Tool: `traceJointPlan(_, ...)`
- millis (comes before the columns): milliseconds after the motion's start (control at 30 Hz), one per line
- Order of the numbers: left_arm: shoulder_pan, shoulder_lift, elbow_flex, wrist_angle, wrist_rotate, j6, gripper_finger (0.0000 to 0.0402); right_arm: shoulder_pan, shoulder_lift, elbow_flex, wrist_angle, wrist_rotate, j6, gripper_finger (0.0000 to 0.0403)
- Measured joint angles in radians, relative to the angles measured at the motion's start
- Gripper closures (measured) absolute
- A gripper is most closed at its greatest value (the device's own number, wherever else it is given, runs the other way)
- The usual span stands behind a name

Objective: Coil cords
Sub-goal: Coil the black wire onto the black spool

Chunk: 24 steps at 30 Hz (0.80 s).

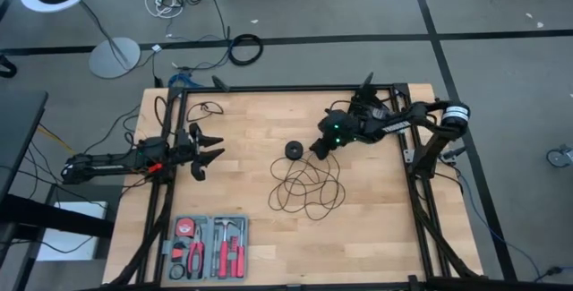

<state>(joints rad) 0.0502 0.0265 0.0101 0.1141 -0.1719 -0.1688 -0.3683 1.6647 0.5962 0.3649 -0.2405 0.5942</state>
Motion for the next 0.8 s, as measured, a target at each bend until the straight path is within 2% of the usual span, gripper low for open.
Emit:
traceJointPlan(100, 0.000, 0.000, 0.000, 0.000, 0.000, 0.000, 0.0218, 0.000, 0.002, -0.059, 0.185, 0.000, 0.076, 0.0284)
traceJointPlan(200, 0.000, 0.000, 0.000, -0.001, 0.000, 0.000, 0.0218, 0.004, 0.017, -0.075, 0.271, 0.000, 0.128, 0.0287)
traceJointPlan(467, 0.000, 0.000, 0.000, -0.001, 0.000, 0.000, 0.0218, 0.029, 0.017, -0.052, 0.273, -0.014, 0.139, 0.0289)
traceJointPlan(633, 0.000, 0.000, 0.000, -0.001, 0.000, 0.000, 0.0218, 0.028, 0.018, -0.046, 0.223, 0.029, 0.167, 0.0291)
traceJointPlan(800, 0.000, 0.000, 0.000, -0.001, 0.000, 0.000, 0.0218, 0.049, 0.018, -0.045, 0.256, 0.008, 0.189, 0.0291)
